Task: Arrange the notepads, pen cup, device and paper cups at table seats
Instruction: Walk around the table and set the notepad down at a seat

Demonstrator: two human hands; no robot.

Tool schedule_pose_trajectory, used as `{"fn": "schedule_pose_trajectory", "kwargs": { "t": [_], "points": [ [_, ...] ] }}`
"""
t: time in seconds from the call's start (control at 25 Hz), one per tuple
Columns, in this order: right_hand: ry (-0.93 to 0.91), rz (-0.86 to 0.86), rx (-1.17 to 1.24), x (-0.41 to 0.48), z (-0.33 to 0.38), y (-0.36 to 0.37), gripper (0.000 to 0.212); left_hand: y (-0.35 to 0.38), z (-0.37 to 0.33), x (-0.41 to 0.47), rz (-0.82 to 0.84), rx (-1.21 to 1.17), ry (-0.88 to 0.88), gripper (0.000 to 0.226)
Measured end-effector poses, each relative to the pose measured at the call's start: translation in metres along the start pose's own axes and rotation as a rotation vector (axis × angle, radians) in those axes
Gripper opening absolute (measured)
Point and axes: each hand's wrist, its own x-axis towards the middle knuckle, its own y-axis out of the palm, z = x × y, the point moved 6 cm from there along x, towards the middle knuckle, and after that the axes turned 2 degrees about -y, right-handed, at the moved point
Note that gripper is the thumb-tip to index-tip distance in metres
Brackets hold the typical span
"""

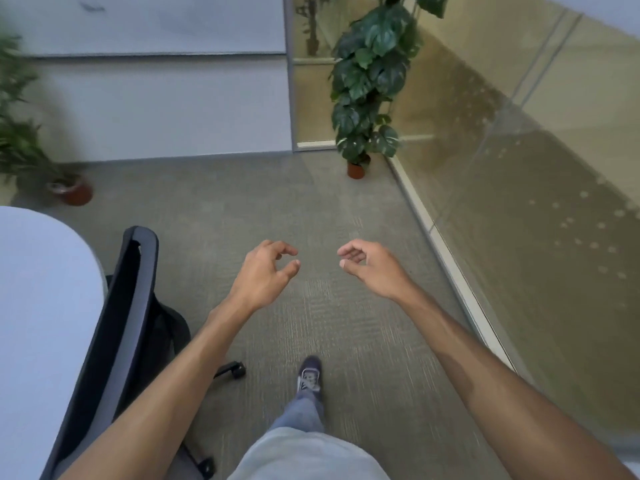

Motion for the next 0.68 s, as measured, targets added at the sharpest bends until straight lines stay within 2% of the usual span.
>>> {"fn": "schedule_pose_trajectory", "kwargs": {
  "t": [0.4, 0.68],
  "points": [
    [-0.055, 0.195, -0.010, 0.226, 0.006, 0.001, 0.021, -0.020, 0.058, 0.183, -0.116, -0.045, -0.168, 0.028],
    [-0.145, 0.249, -0.015, 0.370, 0.027, -0.002, 0.022, -0.045, 0.080, 0.292, -0.163, -0.056, -0.217, 0.026]
  ]
}}
